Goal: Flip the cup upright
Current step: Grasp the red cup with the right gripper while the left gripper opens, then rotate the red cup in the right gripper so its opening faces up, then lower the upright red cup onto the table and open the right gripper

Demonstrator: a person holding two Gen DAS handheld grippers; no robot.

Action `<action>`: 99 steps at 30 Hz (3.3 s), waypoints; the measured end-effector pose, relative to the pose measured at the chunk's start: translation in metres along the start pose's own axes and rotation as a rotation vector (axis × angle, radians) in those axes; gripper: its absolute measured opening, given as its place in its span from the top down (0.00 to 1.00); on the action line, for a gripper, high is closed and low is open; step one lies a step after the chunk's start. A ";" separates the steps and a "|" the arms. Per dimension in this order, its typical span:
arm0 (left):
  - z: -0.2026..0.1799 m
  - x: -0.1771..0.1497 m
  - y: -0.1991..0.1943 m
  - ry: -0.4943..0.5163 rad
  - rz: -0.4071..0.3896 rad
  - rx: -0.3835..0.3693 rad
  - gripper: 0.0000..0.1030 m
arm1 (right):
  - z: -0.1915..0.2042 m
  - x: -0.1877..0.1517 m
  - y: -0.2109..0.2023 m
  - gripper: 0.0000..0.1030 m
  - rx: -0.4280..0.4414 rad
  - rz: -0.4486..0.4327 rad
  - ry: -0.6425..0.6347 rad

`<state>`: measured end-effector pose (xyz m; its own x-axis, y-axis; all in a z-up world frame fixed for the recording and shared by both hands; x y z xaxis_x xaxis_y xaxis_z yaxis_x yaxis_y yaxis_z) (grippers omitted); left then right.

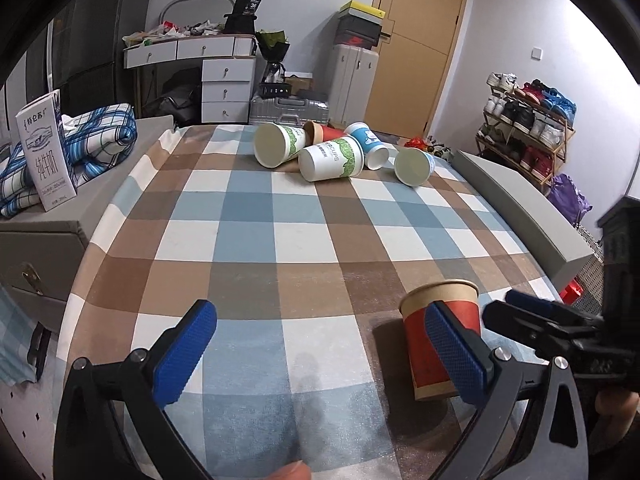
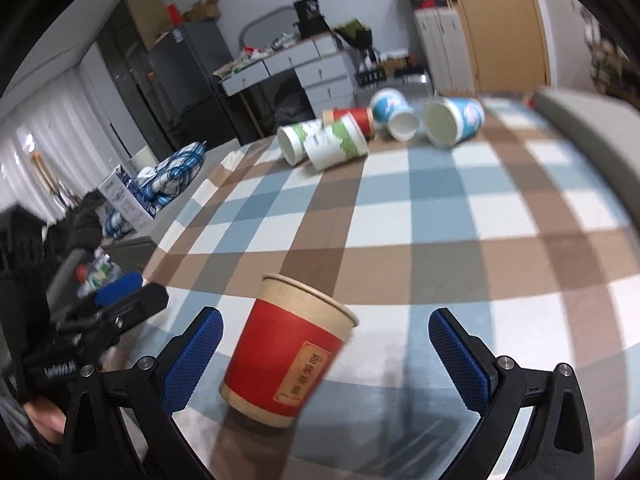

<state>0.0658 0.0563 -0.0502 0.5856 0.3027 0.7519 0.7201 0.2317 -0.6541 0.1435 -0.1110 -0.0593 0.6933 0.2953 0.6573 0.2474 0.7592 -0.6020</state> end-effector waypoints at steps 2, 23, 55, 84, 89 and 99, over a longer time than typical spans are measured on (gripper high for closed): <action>0.000 0.000 0.001 0.004 0.000 0.004 0.02 | -0.002 -0.001 0.009 0.00 0.029 0.028 0.043; -0.005 -0.004 -0.001 0.034 0.009 -0.001 0.02 | -0.001 0.001 0.003 0.37 0.075 -0.020 0.052; -0.011 -0.007 0.001 0.050 0.019 -0.002 0.02 | 0.026 -0.008 0.006 0.40 -0.215 -0.068 -0.334; -0.004 -0.008 0.007 0.043 0.035 0.016 0.02 | 0.027 0.012 0.035 0.43 -0.287 -0.038 -0.279; -0.003 -0.009 0.008 0.041 0.040 0.015 0.02 | 0.027 0.007 0.034 0.40 -0.252 -0.017 -0.285; -0.007 -0.009 0.006 0.055 0.037 0.003 0.02 | 0.034 0.006 -0.004 0.21 -0.145 -0.089 -0.293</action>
<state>0.0671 0.0488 -0.0605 0.6316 0.2598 0.7305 0.6962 0.2244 -0.6818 0.1234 -0.0922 -0.0375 0.4460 0.4019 0.7997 0.4059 0.7055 -0.5809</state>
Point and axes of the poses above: each gripper's, at about its wrist camera, not at the fingertips, and y roughly the way its jaws point, z to its left, x to its top, the point moved 5 cm from there along y, roughly the way its jaws point, and after that the axes turned 9 degrees about x, right-handed, at the moved point
